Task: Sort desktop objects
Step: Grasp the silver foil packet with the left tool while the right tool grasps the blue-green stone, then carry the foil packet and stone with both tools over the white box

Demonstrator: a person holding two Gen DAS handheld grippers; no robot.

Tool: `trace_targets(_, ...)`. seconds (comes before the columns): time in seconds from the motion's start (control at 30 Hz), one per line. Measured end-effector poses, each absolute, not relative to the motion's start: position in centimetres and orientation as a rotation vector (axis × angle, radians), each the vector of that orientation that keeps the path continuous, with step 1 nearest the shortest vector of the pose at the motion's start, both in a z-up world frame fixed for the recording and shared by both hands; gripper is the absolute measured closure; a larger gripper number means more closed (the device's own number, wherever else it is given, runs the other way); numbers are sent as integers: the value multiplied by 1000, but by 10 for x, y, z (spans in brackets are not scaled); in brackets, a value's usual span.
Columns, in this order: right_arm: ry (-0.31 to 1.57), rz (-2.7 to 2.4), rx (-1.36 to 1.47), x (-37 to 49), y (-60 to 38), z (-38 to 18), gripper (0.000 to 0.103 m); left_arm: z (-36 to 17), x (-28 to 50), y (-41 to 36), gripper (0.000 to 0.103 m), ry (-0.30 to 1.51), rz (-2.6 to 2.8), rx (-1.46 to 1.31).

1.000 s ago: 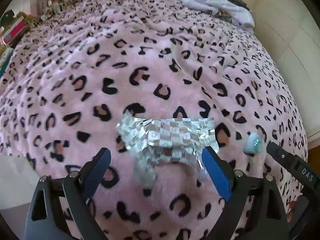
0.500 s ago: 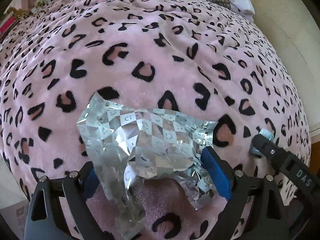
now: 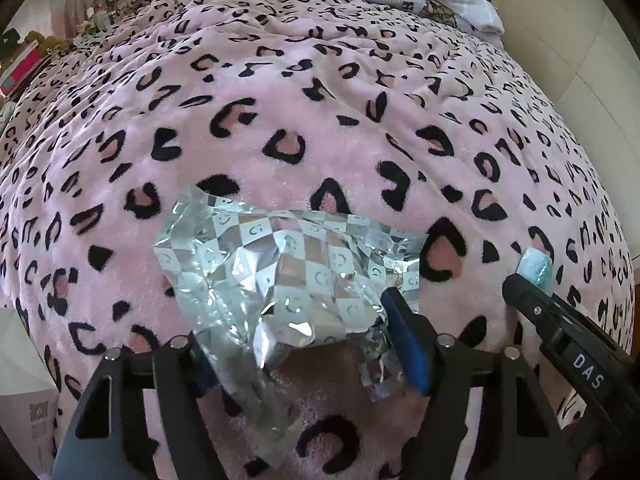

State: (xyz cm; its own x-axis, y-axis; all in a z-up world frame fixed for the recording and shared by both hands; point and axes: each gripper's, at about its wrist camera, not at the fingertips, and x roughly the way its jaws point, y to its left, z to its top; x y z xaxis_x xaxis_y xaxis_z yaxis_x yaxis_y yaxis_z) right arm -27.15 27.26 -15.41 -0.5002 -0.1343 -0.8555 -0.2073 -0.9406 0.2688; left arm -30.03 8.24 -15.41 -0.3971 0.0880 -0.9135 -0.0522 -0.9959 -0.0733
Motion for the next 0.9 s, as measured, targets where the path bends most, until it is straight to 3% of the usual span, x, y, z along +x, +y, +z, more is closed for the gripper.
trace_targets(0.9, 518, 2708, -1542, -185, 253, -111, 59, -101, -225, 44, 45, -101, 2589, -1603)
